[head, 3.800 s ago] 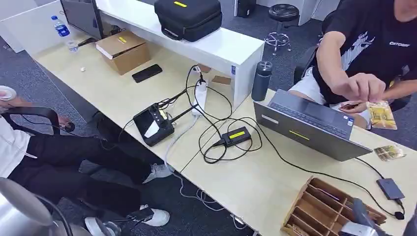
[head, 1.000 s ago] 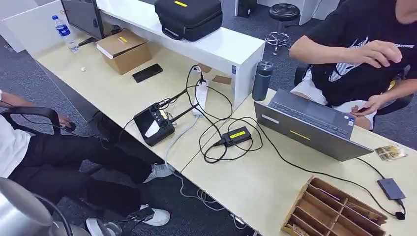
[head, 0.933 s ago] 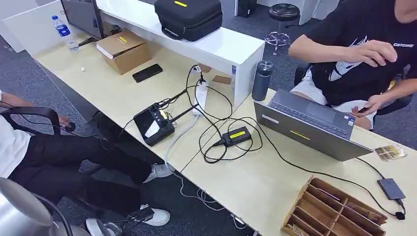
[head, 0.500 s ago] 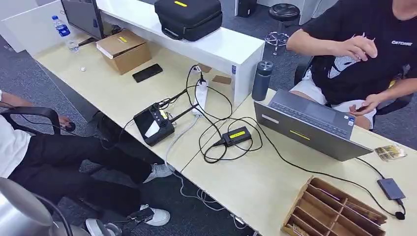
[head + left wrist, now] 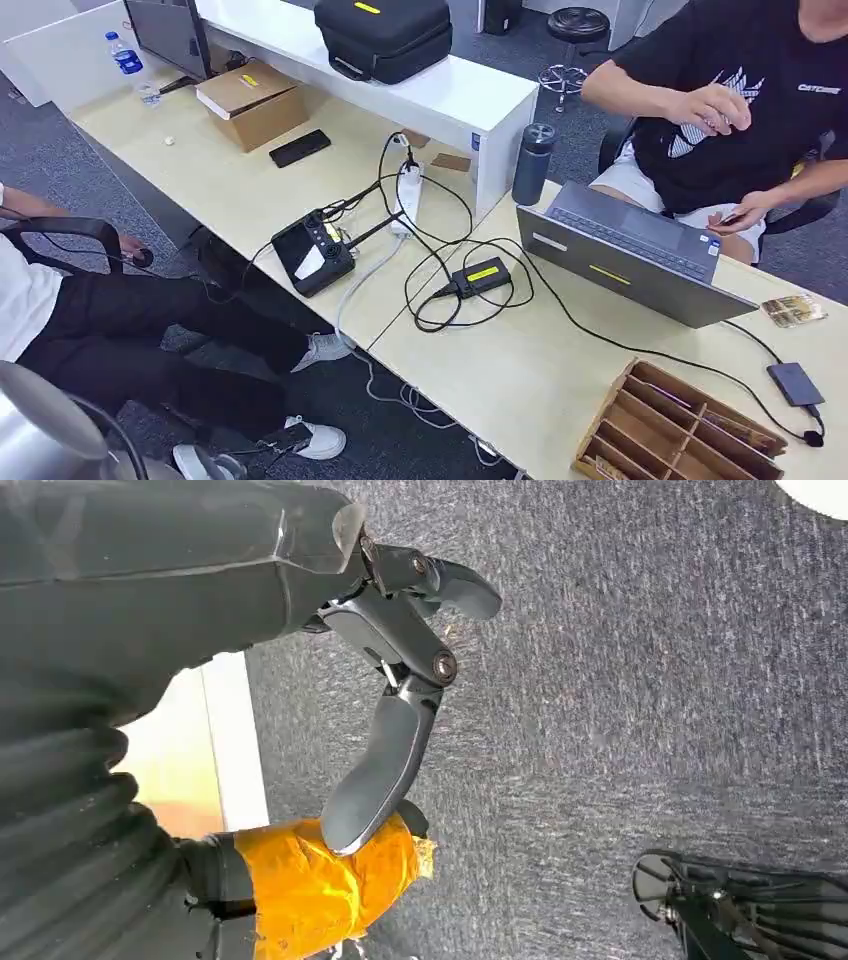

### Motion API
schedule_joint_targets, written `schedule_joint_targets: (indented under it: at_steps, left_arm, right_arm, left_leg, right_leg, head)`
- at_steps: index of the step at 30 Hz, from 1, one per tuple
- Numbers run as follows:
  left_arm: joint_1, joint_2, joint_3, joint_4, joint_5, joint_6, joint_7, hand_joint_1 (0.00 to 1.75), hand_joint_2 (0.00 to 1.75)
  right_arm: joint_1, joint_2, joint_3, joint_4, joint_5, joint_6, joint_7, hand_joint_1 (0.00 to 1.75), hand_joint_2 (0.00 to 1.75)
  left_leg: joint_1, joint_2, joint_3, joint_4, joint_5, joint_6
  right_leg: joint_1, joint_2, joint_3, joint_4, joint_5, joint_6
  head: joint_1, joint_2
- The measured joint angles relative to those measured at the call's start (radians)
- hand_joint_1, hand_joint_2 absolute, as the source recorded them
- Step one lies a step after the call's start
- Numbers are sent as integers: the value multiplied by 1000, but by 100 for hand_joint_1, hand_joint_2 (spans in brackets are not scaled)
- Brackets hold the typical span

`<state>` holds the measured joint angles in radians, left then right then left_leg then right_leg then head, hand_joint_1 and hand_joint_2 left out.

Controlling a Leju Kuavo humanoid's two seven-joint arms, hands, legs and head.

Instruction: Pass the card to the sensor for recognition and then transmit it.

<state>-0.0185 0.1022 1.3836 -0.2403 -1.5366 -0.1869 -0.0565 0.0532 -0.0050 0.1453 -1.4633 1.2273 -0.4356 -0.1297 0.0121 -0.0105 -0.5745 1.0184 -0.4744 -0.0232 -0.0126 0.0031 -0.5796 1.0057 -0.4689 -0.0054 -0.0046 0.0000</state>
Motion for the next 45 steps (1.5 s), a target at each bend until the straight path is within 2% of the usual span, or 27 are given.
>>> schedule_joint_targets:
  at_steps: [6, 16, 24, 32, 39, 43, 45]
  left_arm:
    - [0, 0, 3, 0, -8, 0, 1, 0, 175]
    - [0, 0, 10, 0, -10, 3, 4, 0, 175]
    - [0, -1, 25, 0, -16, 3, 4, 0, 175]
    - [0, -4, 29, 0, -29, 2, 4, 0, 175]
    - [-2, 2, 28, 0, -31, -13, -2, 0, 175]
    - [-4, 13, 17, 0, -32, -23, -3, 0, 175]
    - [-8, 20, 4, 0, -32, -30, -7, 0, 175]
  right_arm:
    - [-7, 0, 1, 38, 66, 56, 67, 175, 175]
    - [-23, -2, 5, 83, 104, 65, 111, 175, 175]
    - [-13, -2, 15, 38, 46, 20, 59, 175, 175]
    - [-6, -2, 37, -95, -35, -10, -11, 175, 175]
    - [-101, -2, 98, -153, -106, 71, -52, 175, 175]
    - [-220, -2, 157, -140, -117, 145, -48, 175, 175]
    - [-303, 1, 194, -112, -121, 198, -22, 175, 175]
  left_leg:
    - [0, 0, 0, 0, 0, 0]
    - [0, 0, 0, 0, 0, 0]
    - [0, 0, 0, 0, 0, 0]
    - [0, 0, 0, 0, 0, 0]
    - [0, 1, 0, 0, 0, 0]
    - [0, 2, 0, 0, 2, -1]
    - [0, 2, 0, 0, 2, -2]
  right_leg:
    - [0, 0, 0, 0, 0, 0]
    - [0, 0, 0, 0, 0, 0]
    - [0, 0, 0, 0, 0, 0]
    - [0, 0, 0, 0, 0, 0]
    - [0, 1, 0, 0, 1, 0]
    - [0, 1, 0, 1, 2, -1]
    - [0, 1, -1, 1, 2, -1]
  head:
    - [0, 0]
    - [0, 0]
    - [0, 0]
    - [0, 0]
    - [0, 0]
    - [0, 0]
    - [0, 0]
